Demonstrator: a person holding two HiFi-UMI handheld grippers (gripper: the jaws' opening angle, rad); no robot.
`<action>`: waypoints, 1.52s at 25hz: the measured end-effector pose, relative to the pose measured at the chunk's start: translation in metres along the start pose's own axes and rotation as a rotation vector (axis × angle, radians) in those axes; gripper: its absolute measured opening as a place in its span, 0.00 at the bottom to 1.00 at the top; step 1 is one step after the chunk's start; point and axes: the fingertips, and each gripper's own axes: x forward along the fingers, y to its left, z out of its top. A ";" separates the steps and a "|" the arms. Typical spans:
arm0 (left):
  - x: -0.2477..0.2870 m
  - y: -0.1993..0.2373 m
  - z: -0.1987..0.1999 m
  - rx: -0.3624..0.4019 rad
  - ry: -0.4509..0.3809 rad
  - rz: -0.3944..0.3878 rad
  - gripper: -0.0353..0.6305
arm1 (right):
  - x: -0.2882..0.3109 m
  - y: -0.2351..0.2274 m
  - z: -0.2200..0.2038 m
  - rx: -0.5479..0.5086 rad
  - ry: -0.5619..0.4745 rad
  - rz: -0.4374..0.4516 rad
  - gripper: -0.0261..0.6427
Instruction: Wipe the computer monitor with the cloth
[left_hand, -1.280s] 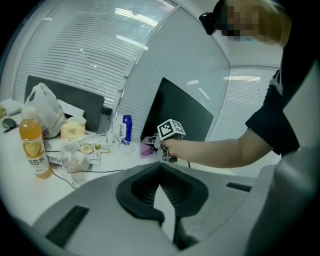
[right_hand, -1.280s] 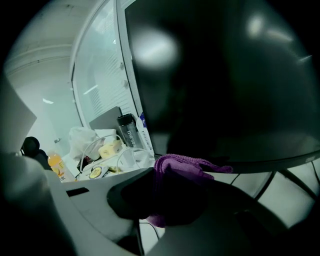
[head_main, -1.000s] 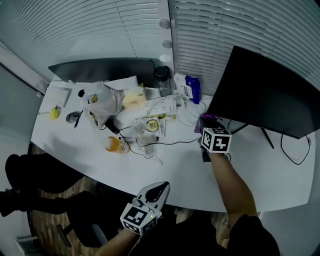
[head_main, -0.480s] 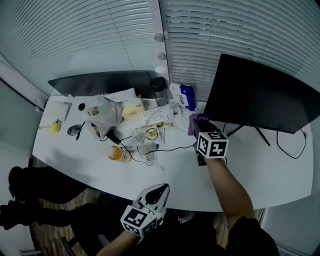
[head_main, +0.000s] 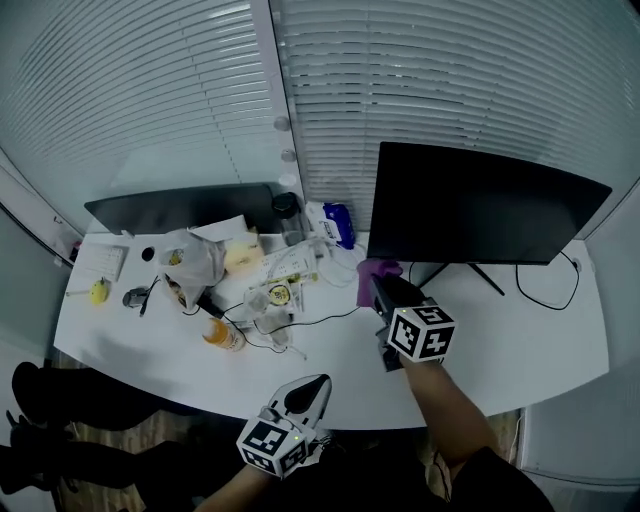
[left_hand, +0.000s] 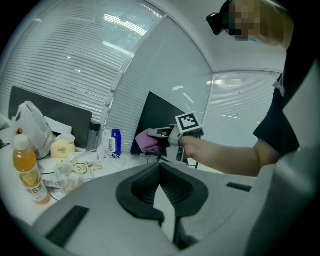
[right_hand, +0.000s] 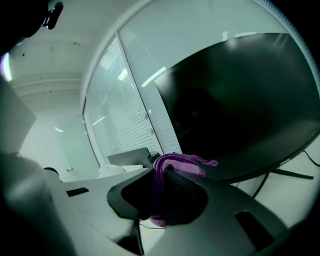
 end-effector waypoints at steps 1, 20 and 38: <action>0.001 -0.003 0.001 0.005 -0.002 -0.013 0.06 | -0.012 0.002 0.001 0.007 -0.008 -0.003 0.15; 0.002 -0.052 0.011 -0.012 0.008 -0.159 0.06 | -0.185 0.071 -0.086 0.117 0.025 -0.010 0.15; -0.013 -0.042 0.002 -0.016 0.003 -0.116 0.06 | -0.178 0.094 -0.099 0.073 0.055 0.051 0.15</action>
